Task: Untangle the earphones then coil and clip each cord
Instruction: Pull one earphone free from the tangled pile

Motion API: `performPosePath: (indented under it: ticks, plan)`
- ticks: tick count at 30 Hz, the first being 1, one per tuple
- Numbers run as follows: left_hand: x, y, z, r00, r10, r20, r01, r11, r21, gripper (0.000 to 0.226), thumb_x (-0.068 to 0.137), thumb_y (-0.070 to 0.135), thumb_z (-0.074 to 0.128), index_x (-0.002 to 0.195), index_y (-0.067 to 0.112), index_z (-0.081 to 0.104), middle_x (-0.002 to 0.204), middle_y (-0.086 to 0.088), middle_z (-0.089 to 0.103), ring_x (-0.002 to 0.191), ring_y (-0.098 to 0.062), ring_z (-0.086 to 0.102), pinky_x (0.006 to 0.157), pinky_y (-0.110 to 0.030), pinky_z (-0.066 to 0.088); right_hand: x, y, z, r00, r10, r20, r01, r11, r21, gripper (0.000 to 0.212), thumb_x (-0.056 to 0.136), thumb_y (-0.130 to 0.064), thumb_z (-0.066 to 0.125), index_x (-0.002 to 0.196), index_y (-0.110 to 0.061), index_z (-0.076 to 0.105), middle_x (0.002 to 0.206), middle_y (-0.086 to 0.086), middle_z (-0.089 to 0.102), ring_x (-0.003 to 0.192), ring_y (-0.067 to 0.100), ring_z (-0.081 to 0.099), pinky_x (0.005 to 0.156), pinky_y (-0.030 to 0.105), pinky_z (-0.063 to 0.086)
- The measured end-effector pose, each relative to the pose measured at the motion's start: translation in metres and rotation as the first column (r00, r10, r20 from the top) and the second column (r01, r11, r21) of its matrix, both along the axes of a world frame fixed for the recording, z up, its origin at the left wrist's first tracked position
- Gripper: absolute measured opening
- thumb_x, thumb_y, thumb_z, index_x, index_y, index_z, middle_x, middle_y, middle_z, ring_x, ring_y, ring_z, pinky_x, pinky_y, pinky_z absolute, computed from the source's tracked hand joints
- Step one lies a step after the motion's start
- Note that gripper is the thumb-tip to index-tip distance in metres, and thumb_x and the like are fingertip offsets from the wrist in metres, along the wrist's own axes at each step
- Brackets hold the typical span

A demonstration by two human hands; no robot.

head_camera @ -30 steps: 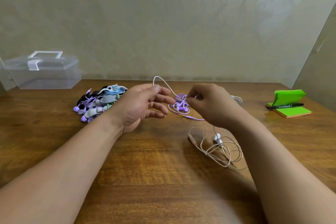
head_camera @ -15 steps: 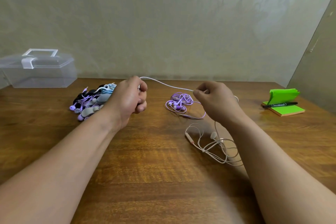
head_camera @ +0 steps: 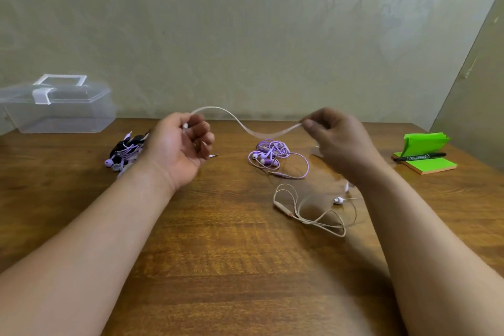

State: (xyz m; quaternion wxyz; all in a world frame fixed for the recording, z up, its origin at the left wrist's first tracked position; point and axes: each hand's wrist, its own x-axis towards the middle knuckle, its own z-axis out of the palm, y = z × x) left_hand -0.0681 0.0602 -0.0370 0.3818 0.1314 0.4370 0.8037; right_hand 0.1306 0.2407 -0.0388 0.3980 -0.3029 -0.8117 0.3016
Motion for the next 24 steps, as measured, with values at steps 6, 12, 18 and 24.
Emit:
performPosePath:
  ticks: [6, 12, 18, 24]
  plan:
    - [0.025, 0.005, 0.001, 0.898, -0.414, -0.147, 0.43, 0.897, 0.1, 0.03, 0.095, 0.02, 0.047, 0.106, 0.013, 0.074, 0.091, -0.002, 0.077, 0.079, -0.016, 0.072, 0.07, -0.026, 0.056, -0.02, -0.008, -0.017, 0.989, -0.082, 0.126, 0.078, 0.996, 0.033, 0.019, 0.103, -0.031, 0.064, 0.097, -0.013, 0.071, 0.081, -0.006, 0.064, 0.08, 0.019, 0.058, 0.063, 0.029, 0.035]
    - [0.029, 0.009, -0.002, 0.862, -0.371, -0.346, 0.451, 0.872, 0.189, 0.032, 0.098, 0.015, 0.053, 0.127, 0.017, 0.068, 0.137, -0.006, 0.067, 0.115, -0.021, 0.068, 0.092, -0.033, 0.054, -0.019, -0.018, -0.016, 0.978, 0.06, 0.202, -0.066, 0.998, 0.021, 0.02, 0.099, -0.033, 0.067, 0.088, -0.017, 0.071, 0.077, -0.005, 0.068, 0.069, 0.01, 0.058, 0.06, 0.029, 0.039]
    - [0.026, 0.009, -0.013, 0.746, -0.288, -0.6, 0.212, 0.957, -0.196, 0.025, 0.103, 0.018, 0.059, 0.124, 0.022, 0.072, 0.123, 0.004, 0.075, 0.085, -0.017, 0.069, 0.072, -0.027, 0.048, -0.014, -0.042, 0.004, 0.91, 0.352, 0.218, -0.364, 0.931, 0.014, 0.02, 0.099, -0.036, 0.07, 0.088, -0.019, 0.074, 0.075, 0.002, 0.072, 0.059, 0.005, 0.053, 0.055, 0.021, 0.04]
    - [0.031, 0.009, -0.013, 0.659, -0.432, -0.616, 0.256, 0.898, -0.357, 0.027, 0.109, 0.022, 0.047, 0.123, 0.012, 0.068, 0.109, -0.007, 0.079, 0.074, -0.016, 0.07, 0.052, -0.019, 0.043, -0.015, -0.031, 0.001, 0.969, 0.208, 0.136, -0.222, 0.97, 0.098, 0.017, 0.099, -0.031, 0.07, 0.085, -0.024, 0.07, 0.062, -0.015, 0.062, 0.056, -0.001, 0.05, 0.051, 0.015, 0.033]
